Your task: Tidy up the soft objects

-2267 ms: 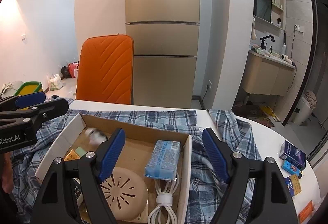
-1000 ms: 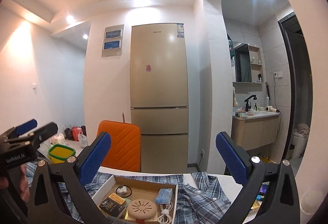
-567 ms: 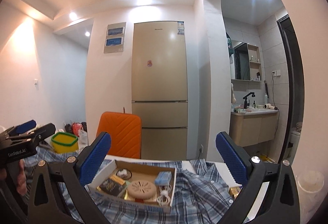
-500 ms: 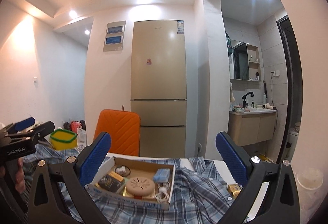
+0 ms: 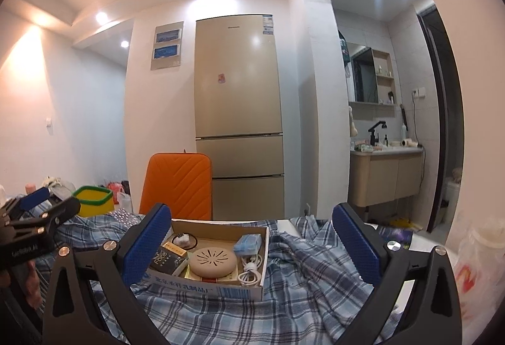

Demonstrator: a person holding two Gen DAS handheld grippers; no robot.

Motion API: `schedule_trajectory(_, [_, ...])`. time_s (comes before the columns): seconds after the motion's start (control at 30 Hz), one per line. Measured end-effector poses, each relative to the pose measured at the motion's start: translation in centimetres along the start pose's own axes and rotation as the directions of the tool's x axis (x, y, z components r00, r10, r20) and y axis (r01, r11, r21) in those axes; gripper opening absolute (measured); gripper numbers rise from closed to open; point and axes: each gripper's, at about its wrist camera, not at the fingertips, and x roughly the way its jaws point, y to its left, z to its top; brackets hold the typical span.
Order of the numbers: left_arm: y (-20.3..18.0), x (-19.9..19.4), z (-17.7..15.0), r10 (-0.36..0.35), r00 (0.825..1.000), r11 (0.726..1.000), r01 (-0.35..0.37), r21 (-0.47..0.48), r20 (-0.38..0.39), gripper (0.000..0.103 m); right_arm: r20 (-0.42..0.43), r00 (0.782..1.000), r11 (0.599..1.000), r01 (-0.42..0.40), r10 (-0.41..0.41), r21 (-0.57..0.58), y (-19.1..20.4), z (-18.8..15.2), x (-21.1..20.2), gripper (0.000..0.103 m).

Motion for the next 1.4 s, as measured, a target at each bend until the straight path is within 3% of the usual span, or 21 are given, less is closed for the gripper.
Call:
schedule_trajectory(0.3, [0.50,0.61,-0.29,-0.011,0.999,1.000,0.010,-0.023,-0.032,0.103,-0.014,1.000,1.000,0.004,-0.004,0.013,-0.36,-0.68,0.31,0.103])
schedule_trajectory(1.4, [0.56,0.05,-0.25,0.002,1.000,1.000,-0.002,-0.026,-0.022,0.103,-0.008,1.000,1.000,-0.008,0.007,-0.012,0.29,-0.93,0.25,0.103])
